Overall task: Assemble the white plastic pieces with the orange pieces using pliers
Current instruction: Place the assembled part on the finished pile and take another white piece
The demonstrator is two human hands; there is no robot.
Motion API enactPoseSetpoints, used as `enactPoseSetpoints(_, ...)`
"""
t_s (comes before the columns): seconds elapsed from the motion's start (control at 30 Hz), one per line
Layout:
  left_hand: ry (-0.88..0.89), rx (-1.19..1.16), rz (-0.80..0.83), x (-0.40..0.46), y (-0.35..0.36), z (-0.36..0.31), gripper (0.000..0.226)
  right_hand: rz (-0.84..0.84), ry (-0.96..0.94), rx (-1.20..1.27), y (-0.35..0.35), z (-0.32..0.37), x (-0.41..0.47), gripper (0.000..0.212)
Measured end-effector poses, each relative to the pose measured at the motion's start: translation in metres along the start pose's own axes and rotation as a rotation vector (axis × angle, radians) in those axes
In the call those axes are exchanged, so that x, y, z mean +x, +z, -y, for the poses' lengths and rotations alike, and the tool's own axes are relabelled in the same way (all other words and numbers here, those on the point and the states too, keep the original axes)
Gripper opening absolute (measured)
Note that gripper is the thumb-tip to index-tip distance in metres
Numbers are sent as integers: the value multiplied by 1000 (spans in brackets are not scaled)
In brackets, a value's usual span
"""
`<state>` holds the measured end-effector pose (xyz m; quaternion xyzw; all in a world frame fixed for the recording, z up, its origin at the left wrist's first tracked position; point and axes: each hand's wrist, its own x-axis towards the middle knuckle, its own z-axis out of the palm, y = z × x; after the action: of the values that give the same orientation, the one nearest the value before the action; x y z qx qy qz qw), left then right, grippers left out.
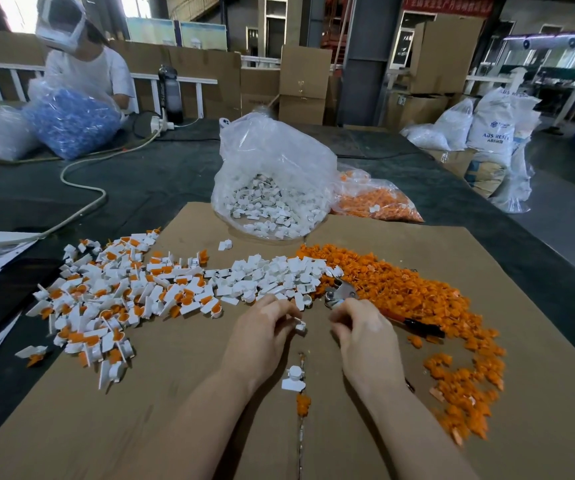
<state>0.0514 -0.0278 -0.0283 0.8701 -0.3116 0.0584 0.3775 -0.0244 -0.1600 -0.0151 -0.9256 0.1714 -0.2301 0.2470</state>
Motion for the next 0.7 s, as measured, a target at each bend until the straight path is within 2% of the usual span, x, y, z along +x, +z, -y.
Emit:
enactPoseSetpoints(0.1,-29,-66,-12,-1,-1,-1,13,-38,-18,43,10,5,-6,13)
enactPoseSetpoints(0.2,-56,-140,-14,-2,-2,-1,14,-69,-57,55,16,9,-10,26)
enactPoseSetpoints(0.47,-102,-120,6,0,0,3,25,-96,-60,189,14,7,-12,14)
enactPoseSetpoints(0.6,-146,-160,17,0,-1,3,8,-75,-21,274,15,6,-13,7)
enactPoseSetpoints(0.7,-187,-231,15,0,-1,3,18,-66,-13,268,16,5,-14,5)
